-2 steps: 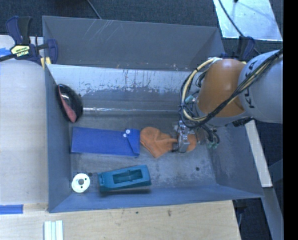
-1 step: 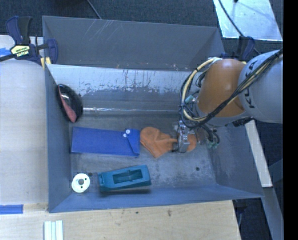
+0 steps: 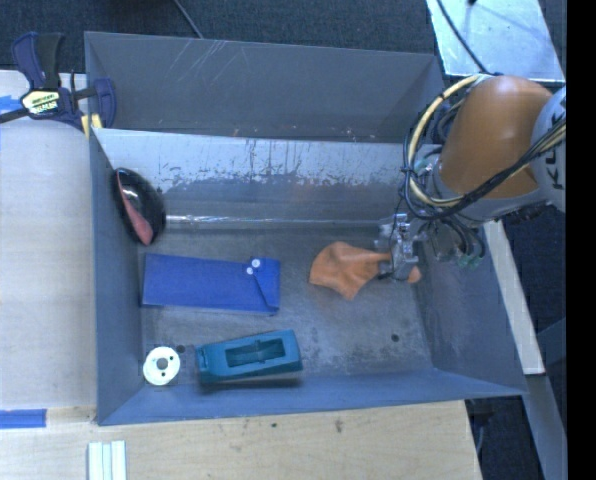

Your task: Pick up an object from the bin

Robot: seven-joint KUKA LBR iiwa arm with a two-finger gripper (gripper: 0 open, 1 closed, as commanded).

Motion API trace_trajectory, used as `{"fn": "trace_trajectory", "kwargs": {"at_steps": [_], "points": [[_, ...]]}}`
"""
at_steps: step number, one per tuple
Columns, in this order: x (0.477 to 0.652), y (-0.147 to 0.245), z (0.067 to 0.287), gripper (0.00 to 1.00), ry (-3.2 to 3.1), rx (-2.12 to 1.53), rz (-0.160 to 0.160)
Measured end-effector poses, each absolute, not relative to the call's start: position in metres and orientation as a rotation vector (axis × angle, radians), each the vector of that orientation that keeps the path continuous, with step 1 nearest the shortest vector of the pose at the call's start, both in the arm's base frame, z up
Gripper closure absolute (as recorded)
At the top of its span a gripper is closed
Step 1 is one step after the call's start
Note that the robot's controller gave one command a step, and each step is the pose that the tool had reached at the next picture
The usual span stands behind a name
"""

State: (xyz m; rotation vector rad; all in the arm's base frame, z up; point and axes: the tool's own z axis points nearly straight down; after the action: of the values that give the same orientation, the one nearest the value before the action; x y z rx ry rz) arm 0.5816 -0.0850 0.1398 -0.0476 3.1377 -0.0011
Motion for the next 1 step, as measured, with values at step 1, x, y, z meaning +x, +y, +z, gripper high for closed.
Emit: {"fn": "trace_trajectory", "kwargs": {"at_steps": [1], "points": [[0.5816,-0.0849,0.1398,1.00,3.138,-0.048,-0.001]]}}
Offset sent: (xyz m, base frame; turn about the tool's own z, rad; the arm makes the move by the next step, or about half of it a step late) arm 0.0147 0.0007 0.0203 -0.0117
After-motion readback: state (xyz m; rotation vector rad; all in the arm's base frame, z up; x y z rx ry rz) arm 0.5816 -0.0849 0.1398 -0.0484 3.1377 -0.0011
